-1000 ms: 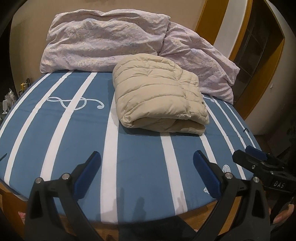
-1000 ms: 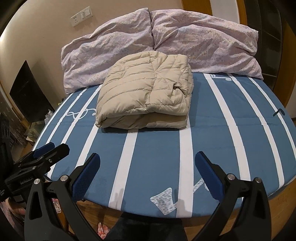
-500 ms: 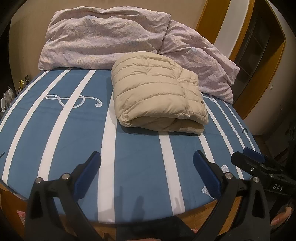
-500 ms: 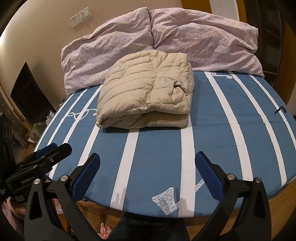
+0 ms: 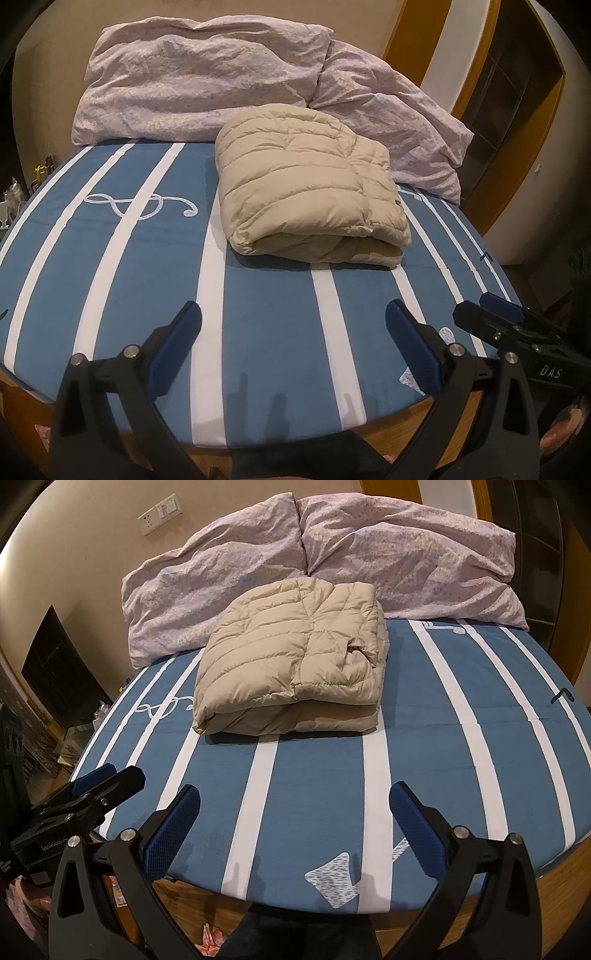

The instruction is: Fold large clothes

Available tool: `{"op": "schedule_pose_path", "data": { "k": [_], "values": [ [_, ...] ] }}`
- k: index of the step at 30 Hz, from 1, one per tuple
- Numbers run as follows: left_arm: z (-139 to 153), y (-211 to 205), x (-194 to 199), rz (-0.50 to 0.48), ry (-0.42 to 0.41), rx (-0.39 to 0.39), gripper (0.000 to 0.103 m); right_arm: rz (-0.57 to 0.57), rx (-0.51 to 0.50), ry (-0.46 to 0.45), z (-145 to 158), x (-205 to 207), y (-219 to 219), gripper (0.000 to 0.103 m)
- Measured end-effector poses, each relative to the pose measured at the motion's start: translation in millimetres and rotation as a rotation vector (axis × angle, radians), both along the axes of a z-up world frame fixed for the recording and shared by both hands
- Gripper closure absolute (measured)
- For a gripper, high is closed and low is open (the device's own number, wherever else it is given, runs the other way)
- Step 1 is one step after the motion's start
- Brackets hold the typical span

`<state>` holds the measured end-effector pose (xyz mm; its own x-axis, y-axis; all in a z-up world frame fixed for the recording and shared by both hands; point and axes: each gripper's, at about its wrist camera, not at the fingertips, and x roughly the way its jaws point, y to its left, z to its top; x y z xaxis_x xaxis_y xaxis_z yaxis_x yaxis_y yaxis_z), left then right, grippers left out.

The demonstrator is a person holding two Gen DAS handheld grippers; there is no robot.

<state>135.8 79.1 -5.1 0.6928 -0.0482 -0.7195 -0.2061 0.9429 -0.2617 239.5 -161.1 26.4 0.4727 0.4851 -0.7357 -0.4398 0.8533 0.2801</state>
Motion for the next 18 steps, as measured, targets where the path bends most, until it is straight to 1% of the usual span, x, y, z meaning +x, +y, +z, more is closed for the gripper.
{"op": "schedule_pose_path", "data": {
  "k": [18],
  "values": [
    [-0.4,-4.7,3.0,-0.007,-0.002,-0.006,0.004,0.001,0.003,0.003,-0.6,1.3,-0.8,0.001]
  ]
}}
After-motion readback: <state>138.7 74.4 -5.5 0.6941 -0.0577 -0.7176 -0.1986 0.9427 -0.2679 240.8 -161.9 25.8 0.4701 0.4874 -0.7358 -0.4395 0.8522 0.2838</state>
